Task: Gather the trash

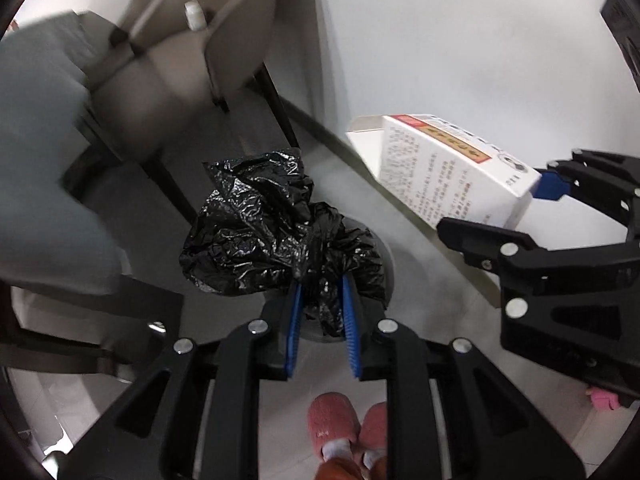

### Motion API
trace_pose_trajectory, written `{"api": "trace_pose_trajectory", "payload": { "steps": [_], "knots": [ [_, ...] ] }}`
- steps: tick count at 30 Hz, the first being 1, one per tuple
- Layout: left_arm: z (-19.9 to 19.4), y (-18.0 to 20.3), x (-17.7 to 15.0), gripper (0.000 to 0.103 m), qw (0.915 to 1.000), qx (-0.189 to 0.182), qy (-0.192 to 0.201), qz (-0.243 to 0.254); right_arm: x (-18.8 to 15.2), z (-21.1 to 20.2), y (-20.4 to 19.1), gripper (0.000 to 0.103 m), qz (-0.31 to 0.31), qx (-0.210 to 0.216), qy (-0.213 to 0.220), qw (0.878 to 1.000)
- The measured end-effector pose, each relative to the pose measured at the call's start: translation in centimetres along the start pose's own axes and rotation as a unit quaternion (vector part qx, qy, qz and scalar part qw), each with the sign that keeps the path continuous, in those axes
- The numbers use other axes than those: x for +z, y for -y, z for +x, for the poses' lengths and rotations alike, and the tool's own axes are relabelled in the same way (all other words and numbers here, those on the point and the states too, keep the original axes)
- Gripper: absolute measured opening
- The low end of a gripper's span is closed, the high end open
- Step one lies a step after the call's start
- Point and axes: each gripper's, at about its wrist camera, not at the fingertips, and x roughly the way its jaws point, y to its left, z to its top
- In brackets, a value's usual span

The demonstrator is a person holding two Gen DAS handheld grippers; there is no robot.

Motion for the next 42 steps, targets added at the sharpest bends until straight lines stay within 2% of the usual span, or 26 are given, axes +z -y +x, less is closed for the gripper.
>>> {"api": "trace_pose_trajectory", "payload": {
  "steps": [6, 8, 10, 12, 15, 20, 24, 29, 32, 34, 39, 40, 42],
  "knots": [
    [10.3, -1.3, -2.1, 0.022, 0.9998, -0.019, -0.009, -0.003, -1.6, 9.7, -0.5, 0.052, -0.003, 0.01, -0.015, 1.0],
    [12.4, -1.5, -2.9, 0.034, 0.9997, -0.019, -0.012, -0.005, -2.4, 12.0, -0.1, 0.053, 0.007, 0.013, -0.018, 1.0],
    [14.1, -1.7, -3.7, 0.064, 0.9995, -0.027, -0.013, -0.006, -3.0, 13.9, -0.3, 0.057, 0.006, 0.018, -0.02, 1.0],
    [15.3, -2.0, -4.6, 0.072, 0.9996, -0.024, -0.012, -0.002, -3.4, 15.3, -0.6, 0.057, -0.002, 0.013, -0.026, 1.0],
    [16.1, -2.2, -4.8, 0.072, 0.9993, -0.024, -0.023, 0.014, -3.7, 15.4, -0.9, 0.057, -0.002, 0.013, -0.031, 0.999],
    [14.7, -2.9, -3.9, 0.072, 0.9992, -0.029, -0.022, 0.014, -3.1, 13.1, -1.0, 0.057, 0.004, 0.008, -0.032, 0.999],
    [11.0, -3.2, -2.3, 0.072, 0.9994, -0.03, -0.014, 0.011, -1.9, 10.0, -1.0, 0.057, 0.004, -0.004, -0.028, 1.0],
    [4.0, -2.7, -0.5, 0.072, 0.9997, -0.014, 0.0, 0.019, 0.2, 3.1, -0.6, 0.058, 0.015, -0.017, -0.017, 1.0],
    [-1.0, -2.5, 0.7, 0.072, 0.9999, -0.009, 0.007, 0.013, 1.3, -1.8, -0.4, 0.064, 0.024, -0.026, -0.014, 0.999],
    [-4.2, -2.5, 1.4, 0.076, 0.9999, -0.01, 0.009, 0.006, 2.1, -5.6, -0.5, 0.068, 0.027, -0.032, -0.01, 0.999],
    [-14.5, -2.8, 3.3, 0.082, 0.9991, -0.007, 0.035, -0.024, 4.3, -14.1, -1.0, 0.078, 0.044, -0.037, 0.012, 0.998],
    [-16.1, -3.0, 3.6, 0.083, 0.9989, -0.005, 0.037, -0.029, 5.1, -16.3, -1.4, 0.086, 0.05, -0.034, 0.015, 0.998],
    [-19.1, -3.8, 3.9, 0.083, 0.998, -0.004, 0.042, -0.046, 6.4, -19.4, -2.5, 0.091, 0.048, -0.022, 0.029, 0.998]
  ]
}}
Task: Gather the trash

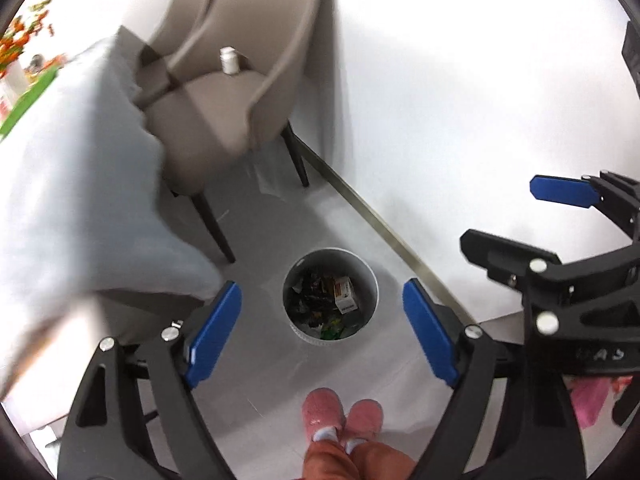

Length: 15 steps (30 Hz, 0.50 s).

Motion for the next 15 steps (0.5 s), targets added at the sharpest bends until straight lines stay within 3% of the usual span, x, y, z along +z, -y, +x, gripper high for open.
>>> {"api": "trace_pose_trajectory", "payload": {
  "steps": [3, 7, 10, 15],
  "knots": [
    [-5.2, -2.1, 0.6, 0.083, 0.9993, 0.024, 0.015, -0.026, 2.5, -4.2, -2.5, 0.095, -0.023, 0.017, 0.019, 0.999],
    [-11.3, -5.8, 0.3, 0.084, 0.9945, 0.083, 0.034, -0.054, 5.1, -8.2, -7.1, 0.096, -0.054, 0.054, 0.035, 0.996],
    [-15.5, -9.6, -0.4, 0.084, 0.987, 0.125, 0.044, -0.091, 6.9, -10.5, -11.6, 0.096, -0.081, 0.082, 0.048, 0.992],
    [-21.7, -17.3, -2.1, 0.084, 0.9709, 0.156, 0.066, -0.169, 9.3, -13.7, -19.1, 0.096, -0.119, 0.116, 0.079, 0.983]
  ]
}}
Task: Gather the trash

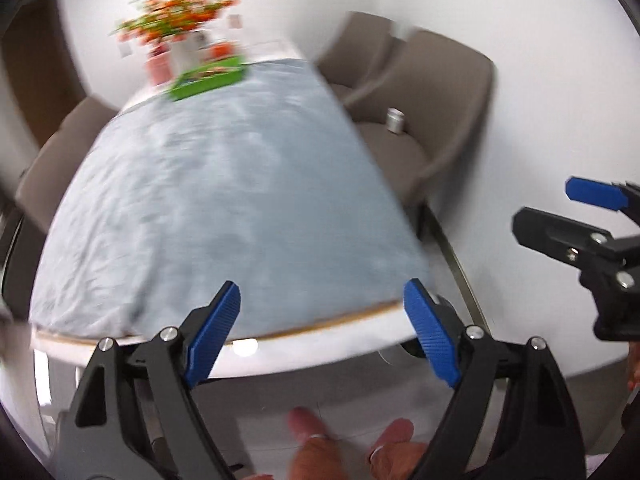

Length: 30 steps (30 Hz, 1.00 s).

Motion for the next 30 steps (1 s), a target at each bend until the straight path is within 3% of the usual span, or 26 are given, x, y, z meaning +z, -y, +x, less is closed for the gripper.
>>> {"api": "trace_pose_trajectory", "payload": {
  "steps": [6, 16, 21, 30],
  "knots": [
    [-2.6, -11.0, 2.9, 0.087, 0.9988, 0.015, 0.031, -0.034, 5.1, 0.2, -10.3, 0.096, -0.029, 0.011, 0.036, 0.999],
    [-3.9, -29.9, 7.0, 0.088, 0.998, 0.044, 0.037, 0.026, 10.8, 4.2, -25.1, 0.096, 0.04, -0.001, 0.032, 0.999],
    [-4.7, -34.7, 8.3, 0.088, 0.9981, 0.037, 0.039, 0.03, 13.0, 3.8, -29.5, 0.096, 0.047, -0.015, 0.021, 0.999],
    [-6.7, -37.2, 9.8, 0.088, 0.9989, 0.008, 0.047, -0.004, 15.1, 3.2, -32.2, 0.096, 0.028, -0.03, 0.016, 0.999]
  ]
}}
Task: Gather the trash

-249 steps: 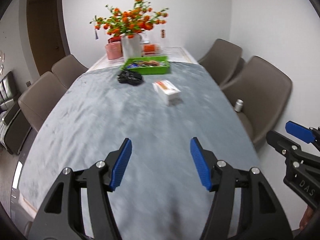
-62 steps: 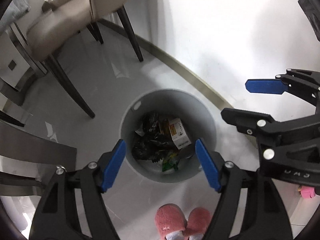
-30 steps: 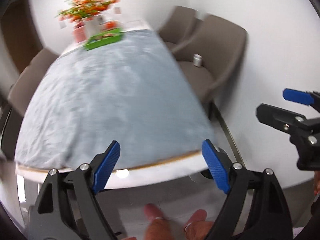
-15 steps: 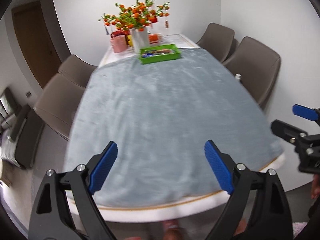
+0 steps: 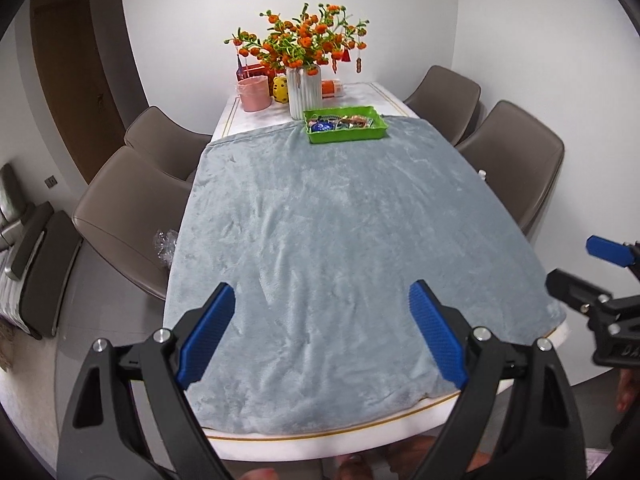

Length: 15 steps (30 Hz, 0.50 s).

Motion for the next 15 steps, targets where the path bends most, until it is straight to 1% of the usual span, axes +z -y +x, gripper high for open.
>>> {"api": "trace_pose_trajectory", "payload": {
  "steps": [9, 15],
  "knots": [
    [-1.5, -1.1, 0.9, 0.089, 0.9997, 0.003, 0.012, -0.019, 1.4, -1.5, -0.2, 0.096, -0.016, -0.002, 0.013, 1.0],
    [-1.6, -1.0, 0.8, 0.089, 0.9997, 0.009, 0.006, -0.021, 1.4, -1.9, -0.3, 0.096, -0.019, -0.001, 0.012, 1.0]
  ]
}}
